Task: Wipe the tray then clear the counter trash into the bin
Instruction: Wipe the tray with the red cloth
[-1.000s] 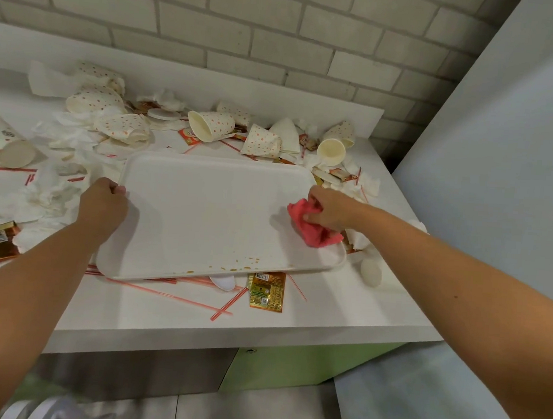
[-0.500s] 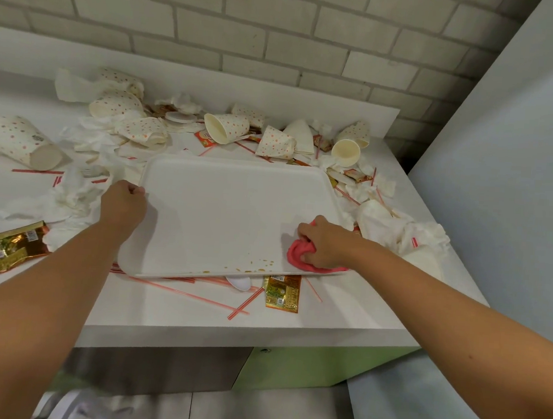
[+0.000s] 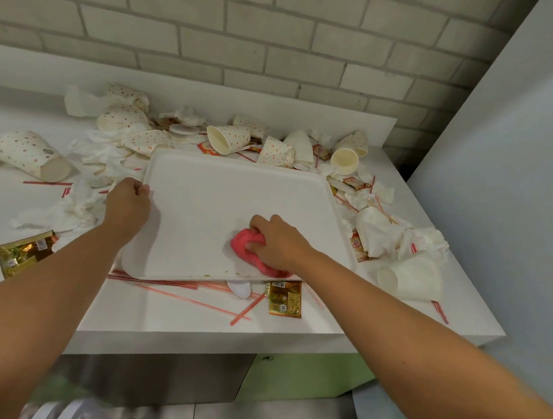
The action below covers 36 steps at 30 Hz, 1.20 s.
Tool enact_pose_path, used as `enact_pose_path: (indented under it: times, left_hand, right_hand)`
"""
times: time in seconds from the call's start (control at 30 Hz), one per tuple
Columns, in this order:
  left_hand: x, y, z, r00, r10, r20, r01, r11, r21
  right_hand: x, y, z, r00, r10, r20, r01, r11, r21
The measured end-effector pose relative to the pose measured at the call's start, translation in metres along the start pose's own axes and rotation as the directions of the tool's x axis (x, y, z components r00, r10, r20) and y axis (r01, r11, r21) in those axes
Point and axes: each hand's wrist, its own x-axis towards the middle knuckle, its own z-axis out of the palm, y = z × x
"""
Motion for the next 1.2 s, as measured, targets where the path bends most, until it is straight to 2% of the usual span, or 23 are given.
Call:
enact_pose_path:
  times: [0.07,0.1,0.27,0.4,0.43,0.7,0.83,0.93,1.0,1.1,1.2]
  left_hand:
    - [-0.001,-0.002,-0.002,1.0,0.008,0.014,-0.008,1.0,0.003]
    - [0.0,-0.004,-0.003,0.999,0.01,0.036,-0.01,1.0,0.006]
    - [0.002,-0.002,-0.006,0.993,-0.034,0.117,0.039,0.998,-0.042]
    - [0.003,0.007,-0.012,0.987,-0.029,0.156,0.044,0.995,-0.095]
    - [0.003,0.008,-0.013,0.986,-0.026,0.164,0.045,0.993,-0.111]
    - [-0.003,0.024,-0.024,0.994,0.043,0.101,-0.018,0.971,-0.239]
    - [-0.008,0.032,-0.033,0.996,0.083,0.036,-0.072,0.966,-0.249]
    - [-0.01,0.034,-0.038,0.995,0.102,0.003,-0.098,0.967,-0.234]
    - [-0.009,0.035,-0.038,0.992,0.124,-0.01,-0.123,0.962,-0.242]
    - [-0.007,0.033,-0.039,0.988,0.152,-0.032,-0.155,0.952,-0.262]
    - [-0.003,0.032,-0.039,0.985,0.166,-0.036,-0.17,0.947,-0.271]
  right_hand:
    - [-0.001,0.008,-0.008,0.997,0.057,-0.051,-0.046,0.979,0.201]
    - [-0.001,0.013,-0.013,0.995,0.068,-0.076,-0.052,0.978,0.202]
    - [-0.001,0.038,-0.031,0.986,0.076,-0.148,-0.089,0.993,-0.083]
    - [-0.007,0.048,-0.038,0.997,-0.017,0.076,0.019,1.0,-0.022]
    - [-0.008,0.05,-0.037,0.995,-0.035,0.095,0.038,0.999,-0.03]
    - [-0.005,0.043,-0.04,0.994,-0.04,-0.097,0.017,0.974,-0.226]
    - [-0.004,0.047,-0.055,0.978,-0.05,-0.202,0.025,0.992,-0.127]
    - [-0.003,0.055,-0.065,0.978,0.006,-0.211,-0.015,0.999,-0.043]
    - [-0.006,0.061,-0.071,0.971,0.056,-0.232,-0.037,0.996,0.086]
    - [-0.01,0.07,-0.082,0.927,0.111,-0.357,-0.015,0.965,0.263]
    - [-0.013,0.08,-0.092,0.889,0.119,-0.442,0.016,0.957,0.291]
